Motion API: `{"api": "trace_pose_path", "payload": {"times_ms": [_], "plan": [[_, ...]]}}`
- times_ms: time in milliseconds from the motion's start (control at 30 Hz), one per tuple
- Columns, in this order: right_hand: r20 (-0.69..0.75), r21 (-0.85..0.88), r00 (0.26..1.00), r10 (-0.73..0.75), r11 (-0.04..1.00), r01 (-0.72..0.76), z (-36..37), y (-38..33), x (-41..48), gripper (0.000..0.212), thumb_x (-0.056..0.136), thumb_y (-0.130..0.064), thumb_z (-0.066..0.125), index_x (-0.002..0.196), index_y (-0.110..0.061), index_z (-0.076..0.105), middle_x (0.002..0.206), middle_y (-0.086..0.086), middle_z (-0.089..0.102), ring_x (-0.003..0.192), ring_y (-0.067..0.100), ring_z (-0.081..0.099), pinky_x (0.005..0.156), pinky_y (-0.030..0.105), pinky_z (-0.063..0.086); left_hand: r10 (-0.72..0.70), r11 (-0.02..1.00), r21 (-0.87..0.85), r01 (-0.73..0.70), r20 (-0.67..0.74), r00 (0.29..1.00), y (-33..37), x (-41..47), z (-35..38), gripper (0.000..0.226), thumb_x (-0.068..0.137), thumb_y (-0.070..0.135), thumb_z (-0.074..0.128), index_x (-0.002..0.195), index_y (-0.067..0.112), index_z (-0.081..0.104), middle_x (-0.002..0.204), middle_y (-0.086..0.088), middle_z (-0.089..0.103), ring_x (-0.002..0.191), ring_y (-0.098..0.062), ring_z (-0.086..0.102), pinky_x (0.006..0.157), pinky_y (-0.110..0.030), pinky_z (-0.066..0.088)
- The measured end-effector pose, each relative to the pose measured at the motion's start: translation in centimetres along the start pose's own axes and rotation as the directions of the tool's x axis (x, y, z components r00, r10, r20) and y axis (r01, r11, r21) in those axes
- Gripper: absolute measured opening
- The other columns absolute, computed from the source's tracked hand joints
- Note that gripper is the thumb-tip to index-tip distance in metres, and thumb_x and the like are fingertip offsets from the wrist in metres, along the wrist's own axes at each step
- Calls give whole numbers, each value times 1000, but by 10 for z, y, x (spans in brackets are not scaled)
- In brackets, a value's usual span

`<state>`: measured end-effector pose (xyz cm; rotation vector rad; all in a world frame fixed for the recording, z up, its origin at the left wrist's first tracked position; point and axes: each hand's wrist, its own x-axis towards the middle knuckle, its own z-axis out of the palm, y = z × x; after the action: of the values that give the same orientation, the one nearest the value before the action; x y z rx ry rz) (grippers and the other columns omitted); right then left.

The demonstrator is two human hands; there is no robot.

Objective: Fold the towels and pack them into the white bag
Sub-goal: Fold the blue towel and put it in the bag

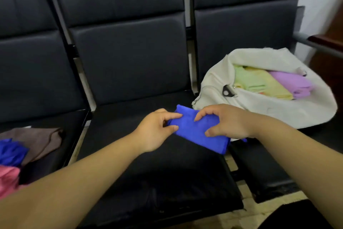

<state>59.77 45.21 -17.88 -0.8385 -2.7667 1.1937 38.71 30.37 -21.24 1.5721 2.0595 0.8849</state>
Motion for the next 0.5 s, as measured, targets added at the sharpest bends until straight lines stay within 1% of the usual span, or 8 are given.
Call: {"api": "trace_pose_path", "payload": {"times_ms": [67, 100, 167, 233, 333, 367, 433, 500], "plan": [[-113, 10, 994, -8, 1000, 10, -32, 7, -24, 38, 84, -23, 79, 111, -47, 66, 106, -15, 62, 90, 7, 62, 76, 21, 52, 82, 996, 36, -82, -10, 997, 38, 26, -1, 37, 94, 18, 71, 129, 30, 67, 96, 11, 55, 87, -2, 58, 81, -10, 40], [-170, 10, 985, -16, 1000, 18, -47, 12, -35, 40, 85, -23, 79, 112, -48, 65, 105, -15, 61, 87, 4, 62, 70, 17, 49, 124, 991, 48, -124, -12, 992, 57, 40, 0, 37, 94, 18, 70, 130, 29, 67, 95, 11, 55, 88, -3, 58, 81, -11, 40], [-272, 30, 962, 0, 1000, 9, -71, 26, -56, 40, 87, -19, 77, 116, -44, 65, 102, -16, 59, 71, -8, 60, 52, 12, 44, 207, 974, 97, -207, 2, 978, 92, 66, 6, 37, 95, 18, 69, 131, 28, 66, 94, 11, 52, 87, -2, 56, 79, -7, 38], [-366, 87, 929, 46, 996, -15, -92, 46, -71, 41, 88, -17, 76, 118, -43, 64, 101, -14, 58, 56, -9, 55, 39, 13, 38, 270, 950, 155, -271, 27, 962, 126, 93, 15, 37, 96, 19, 67, 133, 29, 65, 95, 13, 50, 86, -2, 56, 75, -5, 37], [-480, 159, 873, 91, 987, -16, -115, 75, -80, 42, 89, -14, 74, 118, -42, 63, 102, -20, 55, 62, -5, 56, 42, 11, 40, 335, 919, 201, -340, 64, 940, 168, 134, 32, 38, 98, 18, 64, 134, 30, 64, 97, 18, 47, 85, -1, 54, 73, -2, 37], [-509, 181, 855, 104, 983, -12, -122, 87, -79, 42, 89, -14, 74, 118, -42, 63, 104, -22, 54, 69, -3, 56, 43, 10, 41, 355, 903, 231, -362, 76, 932, 180, 148, 38, 38, 98, 18, 64, 135, 31, 64, 96, 19, 46, 89, -2, 53, 77, -5, 35], [-564, 225, 814, 136, 974, -7, -133, 107, -72, 42, 89, -14, 73, 117, -43, 62, 106, -20, 53, 78, 2, 57, 44, 9, 40, 384, 877, 274, -395, 94, 918, 197, 177, 50, 37, 98, 17, 64, 132, 31, 66, 95, 18, 48, 94, -8, 52, 85, -16, 38], [-620, 264, 766, 170, 964, -1, -142, 128, -59, 42, 88, -14, 73, 117, -43, 62, 102, -20, 53, 77, 3, 56, 43, 9, 40, 402, 863, 296, -410, 91, 911, 209, 208, 59, 34, 97, 15, 65, 127, 31, 70, 96, 10, 51, 94, -11, 54, 85, -21, 40]]}}
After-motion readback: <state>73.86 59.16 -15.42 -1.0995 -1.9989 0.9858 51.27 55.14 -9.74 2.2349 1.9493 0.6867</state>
